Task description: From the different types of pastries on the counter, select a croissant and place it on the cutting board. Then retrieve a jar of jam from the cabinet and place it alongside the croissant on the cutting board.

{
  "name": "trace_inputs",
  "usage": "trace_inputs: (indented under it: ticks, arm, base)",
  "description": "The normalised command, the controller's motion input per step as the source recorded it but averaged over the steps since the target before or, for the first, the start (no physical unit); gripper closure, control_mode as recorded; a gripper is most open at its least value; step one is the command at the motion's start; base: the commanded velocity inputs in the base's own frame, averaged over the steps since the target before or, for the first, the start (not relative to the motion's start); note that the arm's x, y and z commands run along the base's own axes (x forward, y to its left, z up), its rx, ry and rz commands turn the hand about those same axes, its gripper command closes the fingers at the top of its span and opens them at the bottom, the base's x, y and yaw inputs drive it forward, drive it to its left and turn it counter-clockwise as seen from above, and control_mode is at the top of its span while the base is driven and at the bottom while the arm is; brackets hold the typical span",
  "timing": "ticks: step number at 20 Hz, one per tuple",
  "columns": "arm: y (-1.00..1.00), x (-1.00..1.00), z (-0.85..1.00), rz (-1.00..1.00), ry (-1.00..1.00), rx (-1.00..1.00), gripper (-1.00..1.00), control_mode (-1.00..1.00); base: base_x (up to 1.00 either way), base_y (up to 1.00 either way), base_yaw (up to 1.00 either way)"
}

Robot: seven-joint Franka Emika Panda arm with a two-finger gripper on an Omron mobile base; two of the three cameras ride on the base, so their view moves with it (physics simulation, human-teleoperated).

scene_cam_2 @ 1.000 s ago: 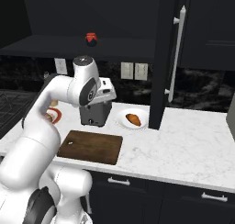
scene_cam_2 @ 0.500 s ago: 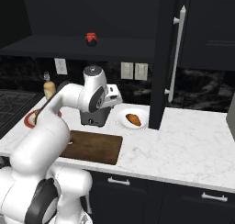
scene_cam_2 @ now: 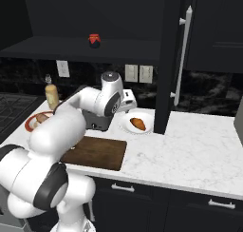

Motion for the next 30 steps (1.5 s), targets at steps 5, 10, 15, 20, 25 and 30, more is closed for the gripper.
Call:
trace_inputs:
  ticks: [5,10,15,20,25,30]
  arm:
    - [-0.09,0.07,-0.2,0.0,-0.07,0.0,-1.0,-1.0]
    - [-0.07,0.25,-0.36,-0.02,-0.1,0.0,-1.0,-1.0]
    - [-0.06,0.31,-0.08,-0.01,0.05,0.0,-1.0,-1.0]
    - [-0.12,0.25,-0.12,0.0,0.0,0.02,-1.0,-1.0]
    - [-0.25,0.33,-0.31,0.0,-0.01,0.01,-1.0,-1.0]
    - [-0.13,0.38,-0.25,0.0,0.0,0.0,-1.0,-1.0]
  base:
    - [0.0,0.0,0.0]
    - [0.0,0.0,0.0]
    - [0.0,0.0,0.0]
    - [0.0,0.0,0.0]
    - [0.0,0.0,0.0]
    - [0.0,0.0,0.0]
